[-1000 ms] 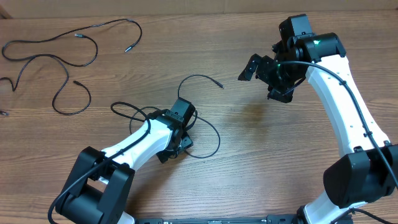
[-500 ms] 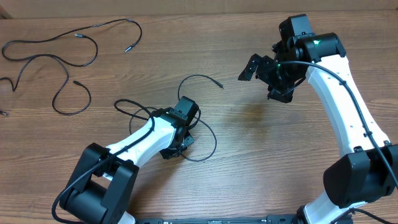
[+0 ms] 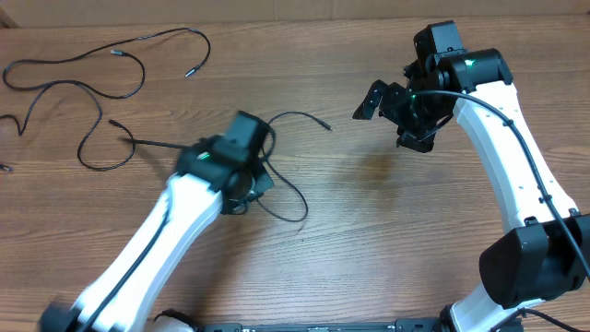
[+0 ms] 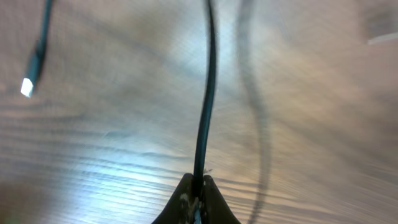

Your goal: Untangle cables

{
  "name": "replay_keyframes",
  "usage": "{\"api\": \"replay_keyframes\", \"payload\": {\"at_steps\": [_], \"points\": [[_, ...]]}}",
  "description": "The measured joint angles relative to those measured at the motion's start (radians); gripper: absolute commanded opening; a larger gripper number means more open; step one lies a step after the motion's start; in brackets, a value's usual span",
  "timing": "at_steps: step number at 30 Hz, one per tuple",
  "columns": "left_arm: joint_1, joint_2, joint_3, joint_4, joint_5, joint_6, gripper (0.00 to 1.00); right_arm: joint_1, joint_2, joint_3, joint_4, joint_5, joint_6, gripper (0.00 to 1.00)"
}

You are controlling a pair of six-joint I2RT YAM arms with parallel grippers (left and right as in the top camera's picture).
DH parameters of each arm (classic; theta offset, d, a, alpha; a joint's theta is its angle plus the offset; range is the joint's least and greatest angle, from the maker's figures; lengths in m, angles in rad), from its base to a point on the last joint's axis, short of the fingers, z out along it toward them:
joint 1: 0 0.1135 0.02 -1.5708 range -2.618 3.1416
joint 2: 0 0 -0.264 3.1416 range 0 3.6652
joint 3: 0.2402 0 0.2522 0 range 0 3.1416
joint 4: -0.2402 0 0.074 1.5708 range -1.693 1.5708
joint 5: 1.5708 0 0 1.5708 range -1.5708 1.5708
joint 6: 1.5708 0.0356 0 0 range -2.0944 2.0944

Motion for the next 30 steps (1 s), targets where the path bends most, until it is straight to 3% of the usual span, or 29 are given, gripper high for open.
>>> {"api": "replay_keyframes", "payload": {"at_steps": [4,13,23,30], "points": [[0.095,-0.245,0.008,-0.035,0.017,0.007,0.04,0.000,0.000,0.000,0.000,0.000,-0.001,1.00],[0.397,-0.536,0.008,-0.008,0.171,0.007,0.04,0.000,0.000,0.000,0.000,-0.001,0.000,1.00],[0.725,-0.581,0.006,0.199,0.523,-0.002,0.04,0.000,0.000,0.000,0.000,0.000,-0.001,1.00],[0.982,-0.581,0.006,0.332,0.712,-0.132,0.04,0.000,0.000,0.000,0.001,0.000,-0.001,1.00]]}}
